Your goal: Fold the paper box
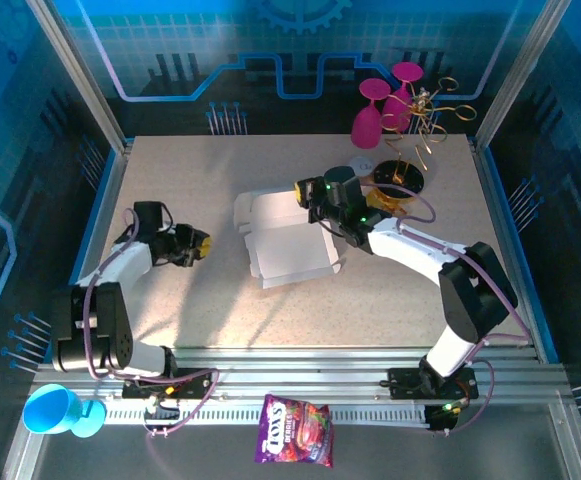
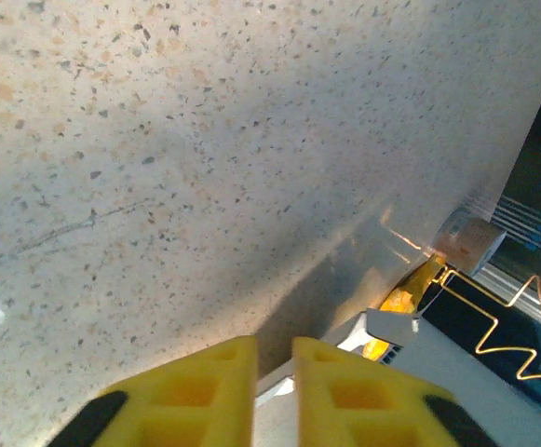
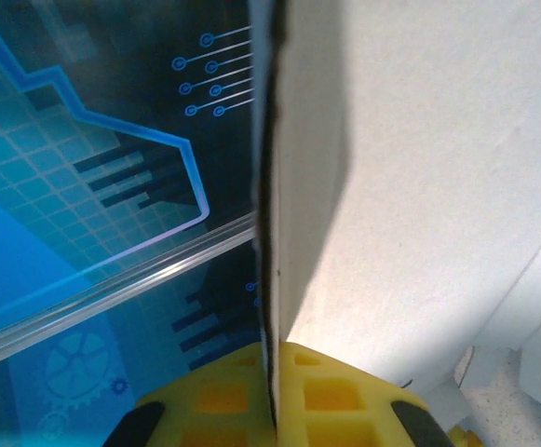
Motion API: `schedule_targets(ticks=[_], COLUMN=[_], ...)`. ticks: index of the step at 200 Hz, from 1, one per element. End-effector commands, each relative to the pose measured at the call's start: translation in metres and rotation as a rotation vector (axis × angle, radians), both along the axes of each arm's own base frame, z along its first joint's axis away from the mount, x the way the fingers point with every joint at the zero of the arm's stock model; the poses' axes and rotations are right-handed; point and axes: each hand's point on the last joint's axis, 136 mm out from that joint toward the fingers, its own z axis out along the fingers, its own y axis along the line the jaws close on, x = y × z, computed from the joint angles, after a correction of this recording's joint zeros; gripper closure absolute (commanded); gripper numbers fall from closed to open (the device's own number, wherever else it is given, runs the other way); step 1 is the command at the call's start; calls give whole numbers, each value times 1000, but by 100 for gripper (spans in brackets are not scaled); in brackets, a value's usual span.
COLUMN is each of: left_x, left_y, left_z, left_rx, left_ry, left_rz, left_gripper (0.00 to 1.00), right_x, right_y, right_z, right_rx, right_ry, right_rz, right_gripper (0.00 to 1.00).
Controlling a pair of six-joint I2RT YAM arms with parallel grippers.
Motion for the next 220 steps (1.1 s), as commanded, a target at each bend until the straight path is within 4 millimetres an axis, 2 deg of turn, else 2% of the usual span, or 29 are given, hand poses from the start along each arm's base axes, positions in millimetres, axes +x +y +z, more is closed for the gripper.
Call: schedule_targets(ticks=[1,58,67,106,120,132,138,160,178,220], left_x=[23,21,22,27,23,19,17,12,8,7], left_y=[-7,-33,-36,-42,-36,-27,-23,-10,-6,-17], left_z=[9,-23,-28,-35,-33,-27,-22,-5,0,7], left_rx=[-52,-73,-71,-54,-18,42,74,184,233,268], left_ry=[-111,-28,-20,-9,0,3,-1,-14,-16,-94], left_rz=[-34,-102,-105,-115,-98,-86,-86,-104,-146,-274], left_gripper=[90,93,93,94,92,76,73,72,72,74], right_x=[0,4,4,4,4,3,2,1,0,-7], right_y=[-3,7,9,15,17,20,20,24,27,37], right_z=[5,-16,-12,-20,-23,-28,-30,-39,-44,-59], right_rx=[4,-4,12,-2,-15,-37,-46,-68,-76,-56], right_ry=[15,15,-6,-32,-53,-68,-75,-124,-180,-206], right_rz=[-4,26,30,60,80,104,113,144,163,196], right_gripper=[100,100,100,100,100,100,100,100,100,100])
